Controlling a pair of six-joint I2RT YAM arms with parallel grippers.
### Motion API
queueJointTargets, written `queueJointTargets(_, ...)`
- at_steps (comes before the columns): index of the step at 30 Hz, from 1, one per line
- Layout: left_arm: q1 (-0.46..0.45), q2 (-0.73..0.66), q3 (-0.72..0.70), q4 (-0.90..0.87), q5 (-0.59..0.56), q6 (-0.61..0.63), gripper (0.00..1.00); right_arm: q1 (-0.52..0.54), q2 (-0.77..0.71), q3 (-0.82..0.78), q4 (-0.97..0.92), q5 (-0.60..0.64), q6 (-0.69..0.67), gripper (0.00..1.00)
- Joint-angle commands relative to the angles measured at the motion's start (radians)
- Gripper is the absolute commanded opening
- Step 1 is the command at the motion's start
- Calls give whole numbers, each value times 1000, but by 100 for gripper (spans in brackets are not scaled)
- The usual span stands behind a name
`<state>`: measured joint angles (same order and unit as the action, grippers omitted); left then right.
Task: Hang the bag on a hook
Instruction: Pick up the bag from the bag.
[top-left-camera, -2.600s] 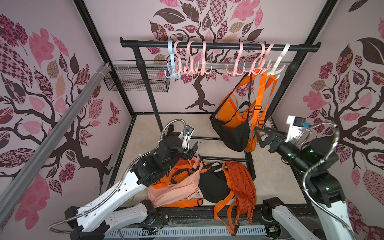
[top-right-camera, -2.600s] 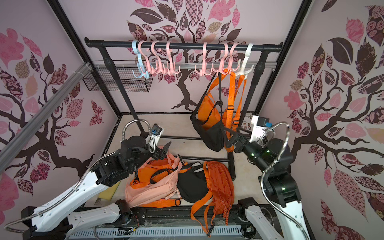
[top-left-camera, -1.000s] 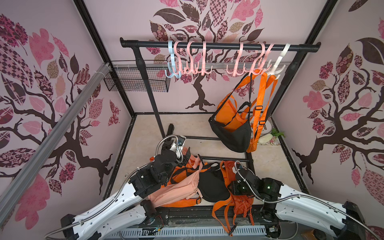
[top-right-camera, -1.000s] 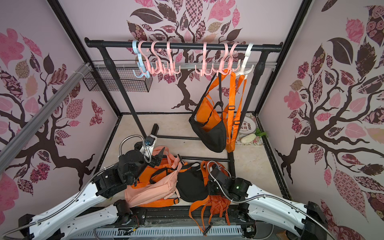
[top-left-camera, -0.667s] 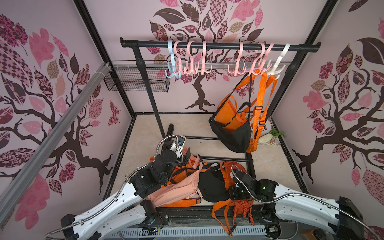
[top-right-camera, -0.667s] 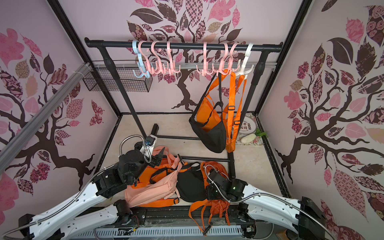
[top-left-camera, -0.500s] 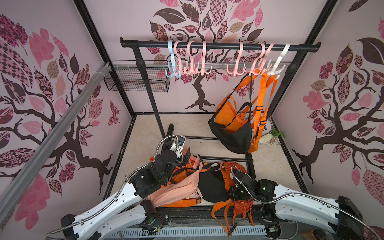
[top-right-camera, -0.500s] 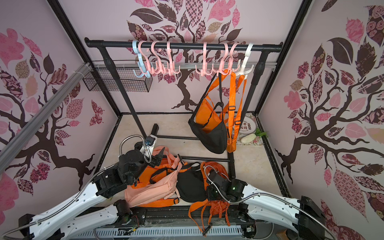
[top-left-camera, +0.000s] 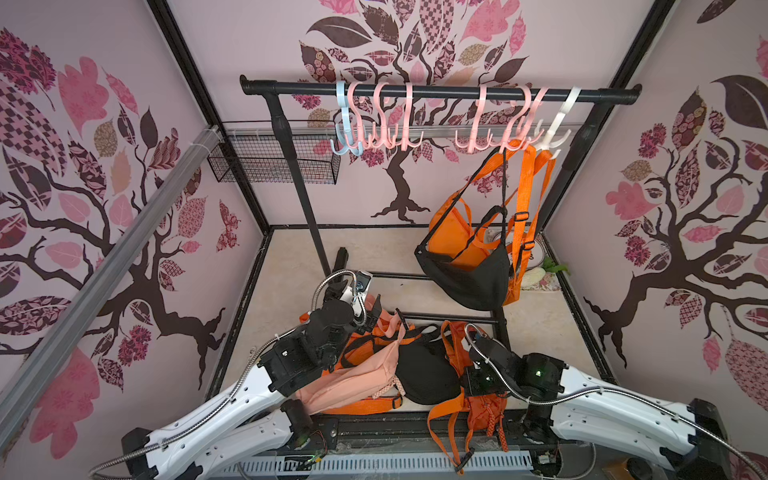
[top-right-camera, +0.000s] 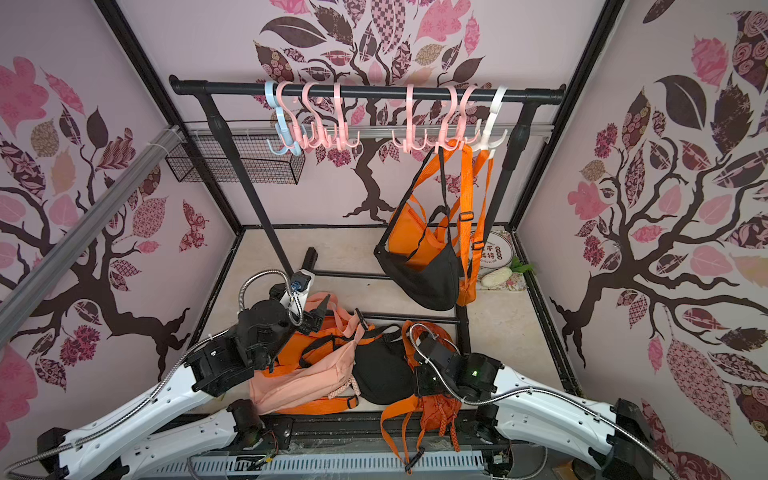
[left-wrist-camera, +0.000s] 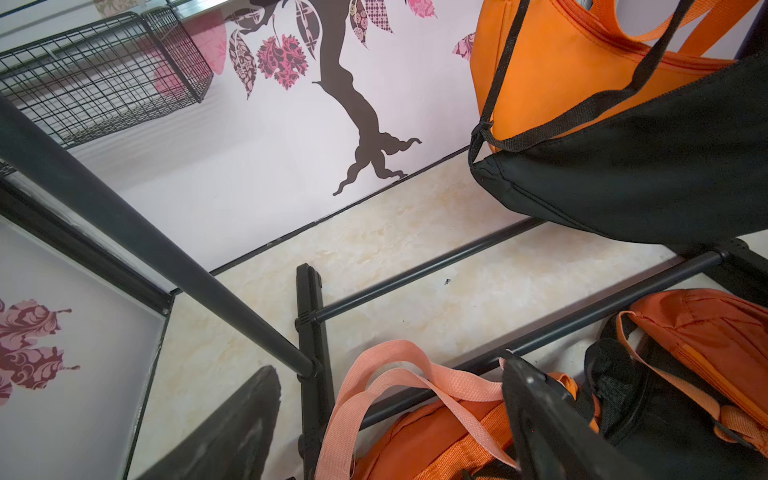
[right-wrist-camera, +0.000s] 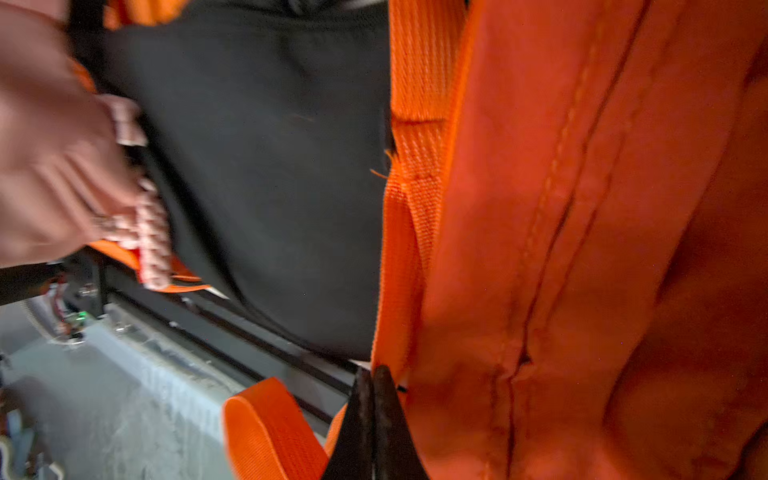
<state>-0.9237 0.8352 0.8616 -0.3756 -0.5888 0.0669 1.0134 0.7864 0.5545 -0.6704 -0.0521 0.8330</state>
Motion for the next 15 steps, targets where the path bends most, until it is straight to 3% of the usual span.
queueJointTargets(1, -6, -13, -33, 34, 32, -10, 87, 7, -47, 109, -41, 7, -35, 0)
queueJointTargets(4, -19, -45, -47, 47, 89, 5, 86, 6, -68, 183, -15, -16, -53, 0)
queueJointTargets(10, -102, -172, -83, 71, 355, 76, 85, 6, -66, 323, 77, -5, -95, 0)
queueJointTargets(15, -217, -182, -64, 59, 419, 94, 85, 5, -43, 428, 126, -53, -169, 0)
